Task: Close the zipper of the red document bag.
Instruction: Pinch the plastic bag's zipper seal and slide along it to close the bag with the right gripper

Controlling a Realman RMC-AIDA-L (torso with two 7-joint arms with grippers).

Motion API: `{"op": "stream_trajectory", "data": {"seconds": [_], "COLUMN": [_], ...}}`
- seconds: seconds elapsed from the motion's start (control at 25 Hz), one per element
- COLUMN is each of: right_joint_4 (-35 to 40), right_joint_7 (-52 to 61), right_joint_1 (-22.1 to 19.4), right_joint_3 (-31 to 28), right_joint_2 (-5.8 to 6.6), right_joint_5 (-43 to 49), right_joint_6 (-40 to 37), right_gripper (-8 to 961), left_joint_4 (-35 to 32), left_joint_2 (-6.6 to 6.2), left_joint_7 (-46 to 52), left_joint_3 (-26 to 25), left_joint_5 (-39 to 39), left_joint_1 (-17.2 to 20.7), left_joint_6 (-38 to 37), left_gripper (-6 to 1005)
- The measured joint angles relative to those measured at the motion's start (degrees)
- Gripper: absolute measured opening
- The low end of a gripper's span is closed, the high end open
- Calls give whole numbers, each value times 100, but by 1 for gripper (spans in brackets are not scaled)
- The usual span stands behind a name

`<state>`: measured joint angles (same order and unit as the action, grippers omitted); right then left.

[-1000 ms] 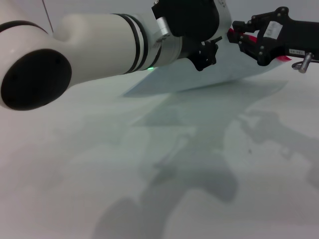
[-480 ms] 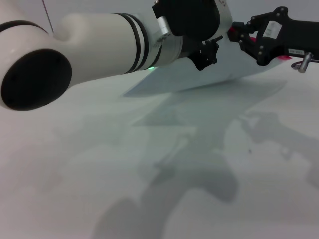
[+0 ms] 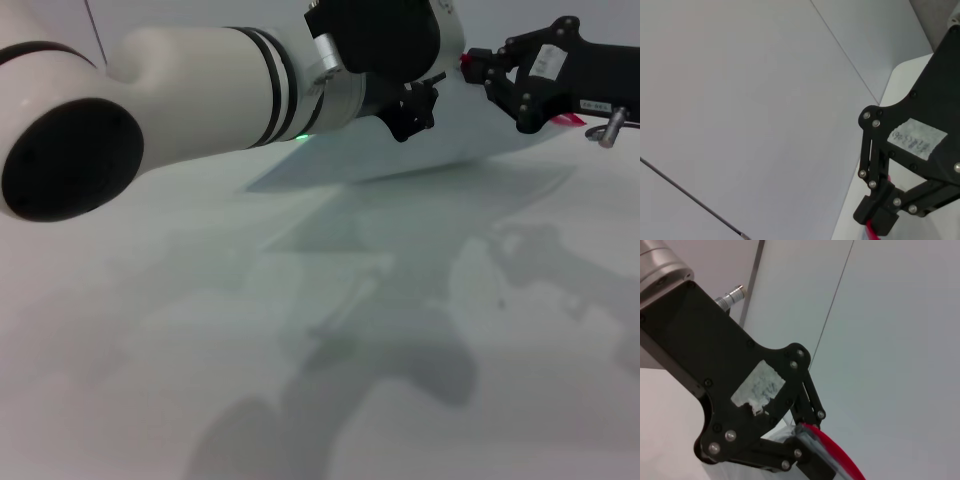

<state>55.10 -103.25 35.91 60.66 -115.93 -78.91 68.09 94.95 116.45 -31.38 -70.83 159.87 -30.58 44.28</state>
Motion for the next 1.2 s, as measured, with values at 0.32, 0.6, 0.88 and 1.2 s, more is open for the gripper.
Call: {"op": "stream_trajectory", "data": {"seconds": [0.32,0.6,0.88,1.2], "right_joint_4": [-56,-256,-423,-640], "right_joint_7": [-18,-45,-98,-143], "right_joint_1": [5,39,58,59], "right_joint_3": [-2,23,-6,-11], "right_joint_2": [0,17,32,48], "right_joint_5": [23,77,192,302], "right_joint_6": [-116,-413,-713,-1164], "right_gripper": [56,55,55,55], "left_joint_4": [8,151,335,702], "left_joint_2": [0,9,2,8], "left_joint_7": [-7,-63,-71,-137], "left_joint_3": [0,-1,-1,4], "left_joint_5": [0,0,0,0], "left_joint_1": [7,60,142,299], "left_joint_6": [0,7,51,196], "left_gripper": [57,56,56,56]}}
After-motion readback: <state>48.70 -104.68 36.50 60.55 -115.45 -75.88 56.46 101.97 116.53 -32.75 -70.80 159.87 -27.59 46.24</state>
